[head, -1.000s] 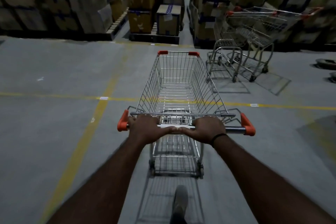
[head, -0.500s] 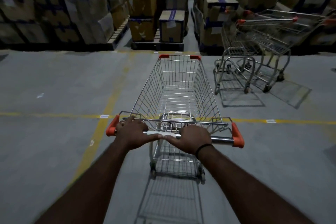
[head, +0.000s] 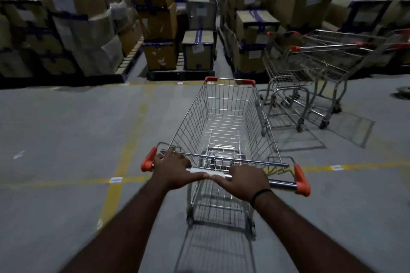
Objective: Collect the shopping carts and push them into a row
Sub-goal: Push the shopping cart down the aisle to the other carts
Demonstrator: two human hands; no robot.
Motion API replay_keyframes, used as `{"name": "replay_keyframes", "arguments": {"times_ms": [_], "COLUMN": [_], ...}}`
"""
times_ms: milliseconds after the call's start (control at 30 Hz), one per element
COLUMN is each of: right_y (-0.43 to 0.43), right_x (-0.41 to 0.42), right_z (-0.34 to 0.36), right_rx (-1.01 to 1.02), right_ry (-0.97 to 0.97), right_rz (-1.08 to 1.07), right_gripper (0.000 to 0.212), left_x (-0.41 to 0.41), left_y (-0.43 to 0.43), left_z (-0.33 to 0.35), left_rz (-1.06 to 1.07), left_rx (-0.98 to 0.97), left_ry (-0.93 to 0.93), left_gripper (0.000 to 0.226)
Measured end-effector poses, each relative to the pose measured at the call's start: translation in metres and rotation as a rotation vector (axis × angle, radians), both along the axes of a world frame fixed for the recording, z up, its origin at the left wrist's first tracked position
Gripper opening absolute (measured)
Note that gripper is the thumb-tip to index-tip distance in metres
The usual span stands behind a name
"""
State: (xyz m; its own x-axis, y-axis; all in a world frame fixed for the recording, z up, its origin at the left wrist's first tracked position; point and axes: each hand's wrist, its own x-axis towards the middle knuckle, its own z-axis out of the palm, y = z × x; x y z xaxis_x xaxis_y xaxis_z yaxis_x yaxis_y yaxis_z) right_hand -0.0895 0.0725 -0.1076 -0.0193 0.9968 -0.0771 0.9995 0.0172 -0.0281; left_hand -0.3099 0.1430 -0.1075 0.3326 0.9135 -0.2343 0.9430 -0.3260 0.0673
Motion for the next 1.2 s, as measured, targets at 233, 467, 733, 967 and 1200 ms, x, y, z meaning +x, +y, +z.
{"name": "replay_keyframes", "arguments": {"times_ms": [233,467,733,967,1200], "right_y": [0.077,0.167,0.297,0.397,0.484], "right_x": [0.001,0.047,0.129,0.191,0.238], "right_z": [0.006,0.000,-0.002,0.002,0.004], "right_rx": [-0.018,-0.008,0.032,0.017,0.004], "right_ry": [0.032,-0.004,-0.042,-0.012,-0.044], "right_rz": [-0.079,-0.111,-0.070,-0.005,0.005], "right_gripper": [0.074,0.079,0.095,0.086,0.088], "left_x": [0.006,0.051,0.128,0.186,0.232], "left_y": [0.097,0.187,0.309,0.405,0.484], "left_z": [0.000,-0.007,-0.006,-0.004,-0.005], "left_rz": [-0.107,-0.111,-0.090,-0.040,-0.024], "left_rx": [-0.001,0.028,0.042,0.034,0.061], "left_ry": [-0.019,-0.024,-0.008,-0.035,-0.043], "left_gripper": [0.133,0.117,0.100,0.109,0.112]}}
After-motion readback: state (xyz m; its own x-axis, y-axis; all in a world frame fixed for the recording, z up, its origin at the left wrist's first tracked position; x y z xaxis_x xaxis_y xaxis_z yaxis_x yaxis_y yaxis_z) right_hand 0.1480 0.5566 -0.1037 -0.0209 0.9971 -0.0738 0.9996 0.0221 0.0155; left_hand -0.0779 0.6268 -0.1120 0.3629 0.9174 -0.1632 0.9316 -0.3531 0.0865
